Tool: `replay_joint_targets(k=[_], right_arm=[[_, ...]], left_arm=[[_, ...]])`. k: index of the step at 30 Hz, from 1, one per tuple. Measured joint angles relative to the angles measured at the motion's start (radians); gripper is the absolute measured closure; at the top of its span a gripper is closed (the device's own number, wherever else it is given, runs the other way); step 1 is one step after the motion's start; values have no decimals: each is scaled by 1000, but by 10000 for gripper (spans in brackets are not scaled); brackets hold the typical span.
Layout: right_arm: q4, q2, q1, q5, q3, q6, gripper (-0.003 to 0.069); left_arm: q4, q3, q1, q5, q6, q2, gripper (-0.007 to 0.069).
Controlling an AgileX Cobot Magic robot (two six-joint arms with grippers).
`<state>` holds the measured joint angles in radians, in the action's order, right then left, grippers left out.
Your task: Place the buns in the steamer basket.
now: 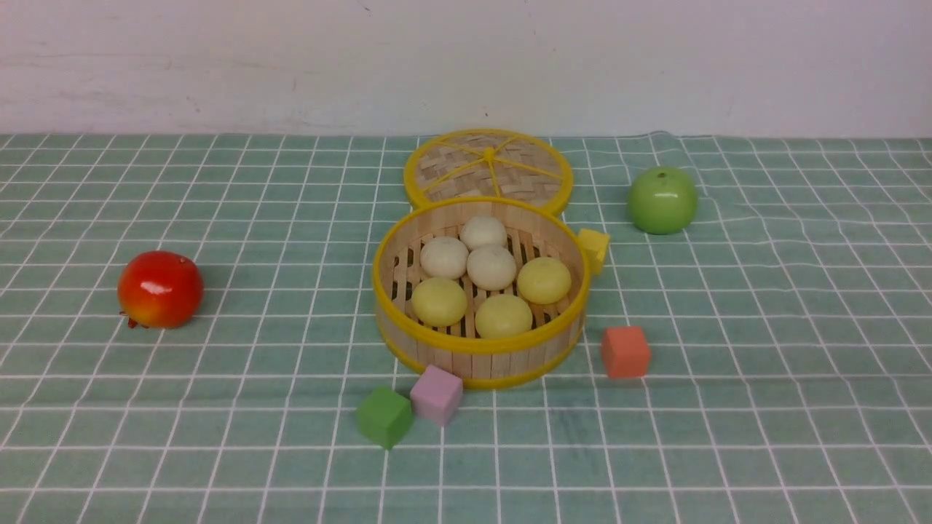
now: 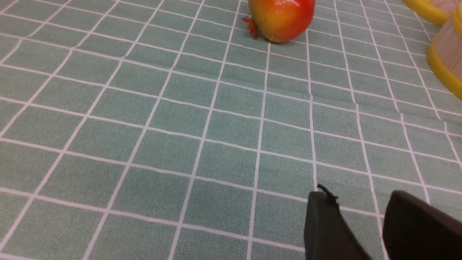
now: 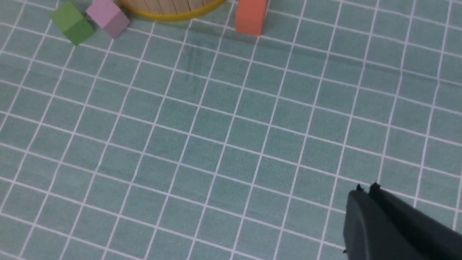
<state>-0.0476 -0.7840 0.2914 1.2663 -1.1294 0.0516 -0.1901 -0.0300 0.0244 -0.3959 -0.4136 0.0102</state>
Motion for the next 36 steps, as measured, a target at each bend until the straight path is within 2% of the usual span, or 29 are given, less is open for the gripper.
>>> replay_joint_targets(k=[5, 8, 13, 16, 17, 18, 20, 24, 29, 36], right_arm=[[55, 58, -25, 0, 2, -1, 669], [70, 129, -145, 0, 3, -1, 666], [102, 225, -245, -48, 48, -1, 661], [101, 317, -279, -292, 181, -1, 659], [101, 317, -279, -309, 192, -1, 659], [100, 377, -285, -445, 286, -1, 658], [102, 441, -290, -595, 417, -1, 657], [102, 569, -304, -807, 665, -1, 654], [104, 695, -326, -914, 923, -1, 645], [105, 793, -330, -895, 1146, -1, 638]], left_arm=[[0, 0, 0, 0, 0, 0, 386], [0, 0, 0, 0, 0, 0, 386], [0, 0, 0, 0, 0, 0, 386], [0, 0, 0, 0, 0, 0, 386], [0, 0, 0, 0, 0, 0, 386], [0, 0, 0, 0, 0, 0, 386], [0, 0, 0, 0, 0, 0, 386], [0, 0, 0, 0, 0, 0, 386], [0, 0, 0, 0, 0, 0, 386], [-1, 0, 0, 1, 0, 0, 386]])
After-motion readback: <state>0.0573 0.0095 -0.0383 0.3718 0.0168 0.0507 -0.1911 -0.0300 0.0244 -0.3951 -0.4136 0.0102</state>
